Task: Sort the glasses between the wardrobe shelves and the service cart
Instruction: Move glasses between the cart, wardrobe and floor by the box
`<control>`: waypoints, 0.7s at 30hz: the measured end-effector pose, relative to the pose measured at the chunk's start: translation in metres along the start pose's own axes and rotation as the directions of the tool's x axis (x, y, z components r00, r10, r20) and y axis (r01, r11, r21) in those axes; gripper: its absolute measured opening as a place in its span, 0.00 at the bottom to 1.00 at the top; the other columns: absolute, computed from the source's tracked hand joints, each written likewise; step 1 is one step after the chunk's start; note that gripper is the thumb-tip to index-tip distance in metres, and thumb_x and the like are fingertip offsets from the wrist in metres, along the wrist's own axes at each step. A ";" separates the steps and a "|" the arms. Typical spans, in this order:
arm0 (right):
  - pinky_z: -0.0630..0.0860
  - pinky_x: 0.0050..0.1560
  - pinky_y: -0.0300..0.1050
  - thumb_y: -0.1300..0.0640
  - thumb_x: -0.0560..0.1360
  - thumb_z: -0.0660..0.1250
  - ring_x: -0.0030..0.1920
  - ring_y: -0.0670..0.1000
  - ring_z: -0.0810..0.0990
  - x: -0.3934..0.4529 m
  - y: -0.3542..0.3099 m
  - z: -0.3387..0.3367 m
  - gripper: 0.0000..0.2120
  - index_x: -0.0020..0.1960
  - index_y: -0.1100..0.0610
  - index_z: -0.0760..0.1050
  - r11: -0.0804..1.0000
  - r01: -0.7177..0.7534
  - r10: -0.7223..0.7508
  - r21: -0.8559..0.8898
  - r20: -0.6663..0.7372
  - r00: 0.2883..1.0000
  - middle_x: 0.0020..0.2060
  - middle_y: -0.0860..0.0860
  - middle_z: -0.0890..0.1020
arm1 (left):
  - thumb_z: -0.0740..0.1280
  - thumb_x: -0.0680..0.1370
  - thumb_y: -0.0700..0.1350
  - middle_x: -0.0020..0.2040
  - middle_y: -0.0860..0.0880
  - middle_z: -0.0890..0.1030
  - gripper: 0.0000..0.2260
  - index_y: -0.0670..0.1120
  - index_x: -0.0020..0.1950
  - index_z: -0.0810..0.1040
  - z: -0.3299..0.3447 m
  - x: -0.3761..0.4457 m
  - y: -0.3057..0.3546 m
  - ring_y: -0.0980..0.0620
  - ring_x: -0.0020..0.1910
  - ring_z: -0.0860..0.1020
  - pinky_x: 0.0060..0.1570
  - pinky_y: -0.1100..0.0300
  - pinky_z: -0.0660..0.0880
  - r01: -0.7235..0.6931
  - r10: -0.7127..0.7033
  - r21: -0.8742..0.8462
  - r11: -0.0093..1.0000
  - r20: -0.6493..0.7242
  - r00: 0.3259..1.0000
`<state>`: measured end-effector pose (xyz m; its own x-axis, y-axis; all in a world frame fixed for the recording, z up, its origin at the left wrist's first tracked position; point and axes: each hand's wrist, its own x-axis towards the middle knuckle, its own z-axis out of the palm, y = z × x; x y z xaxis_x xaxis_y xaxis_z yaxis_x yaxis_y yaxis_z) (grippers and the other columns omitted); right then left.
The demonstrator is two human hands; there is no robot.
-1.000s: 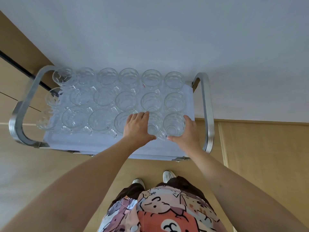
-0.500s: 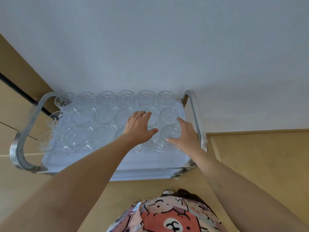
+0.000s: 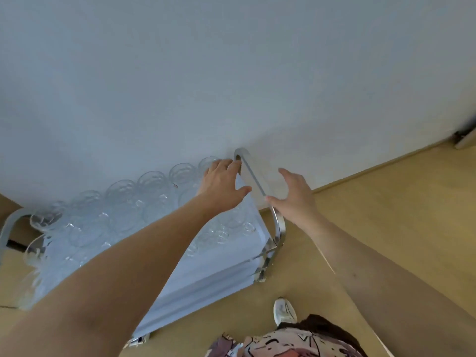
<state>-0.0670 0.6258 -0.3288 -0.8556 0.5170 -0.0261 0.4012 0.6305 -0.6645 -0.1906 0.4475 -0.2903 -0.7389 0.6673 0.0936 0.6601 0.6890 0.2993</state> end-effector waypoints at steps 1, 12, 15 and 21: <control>0.67 0.71 0.50 0.43 0.72 0.74 0.73 0.54 0.67 -0.001 0.006 -0.010 0.42 0.80 0.47 0.59 1.000 -0.019 0.019 0.017 -0.037 0.999 0.73 0.52 0.66 | 0.68 0.77 0.61 0.74 0.44 0.69 0.33 0.46 0.77 0.66 -0.001 0.006 0.013 0.42 0.76 0.63 0.74 0.45 0.61 -0.030 0.030 0.008 1.000 0.006 1.000; 0.66 0.73 0.49 0.43 0.73 0.74 0.75 0.53 0.66 -0.008 0.128 -0.162 0.41 0.80 0.49 0.60 0.985 -0.149 0.166 0.087 -0.248 0.954 0.75 0.53 0.67 | 0.67 0.78 0.61 0.77 0.43 0.66 0.34 0.47 0.79 0.63 0.021 0.094 0.216 0.41 0.77 0.60 0.75 0.44 0.61 -0.286 0.285 0.037 0.958 0.022 0.958; 0.66 0.71 0.49 0.43 0.73 0.74 0.74 0.53 0.66 -0.011 0.174 -0.216 0.41 0.80 0.50 0.60 0.978 -0.185 0.205 0.093 -0.293 0.934 0.74 0.54 0.68 | 0.66 0.78 0.60 0.77 0.44 0.65 0.34 0.47 0.79 0.62 0.043 0.117 0.290 0.41 0.77 0.60 0.75 0.44 0.61 -0.351 0.350 0.024 0.936 0.040 0.936; 0.66 0.73 0.50 0.44 0.73 0.75 0.75 0.54 0.66 -0.024 0.257 -0.315 0.42 0.80 0.50 0.60 0.957 -0.274 0.290 0.100 -0.390 0.874 0.75 0.54 0.67 | 0.67 0.78 0.58 0.77 0.44 0.66 0.33 0.46 0.79 0.62 0.081 0.156 0.423 0.42 0.77 0.60 0.75 0.46 0.61 -0.466 0.468 -0.042 0.884 0.063 0.881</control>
<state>0.1593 0.9578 -0.2639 -0.5032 0.8608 0.0758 0.5852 0.4040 -0.7031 -0.0154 0.8661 -0.2260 -0.3338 0.9285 0.1626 0.9222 0.2858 0.2606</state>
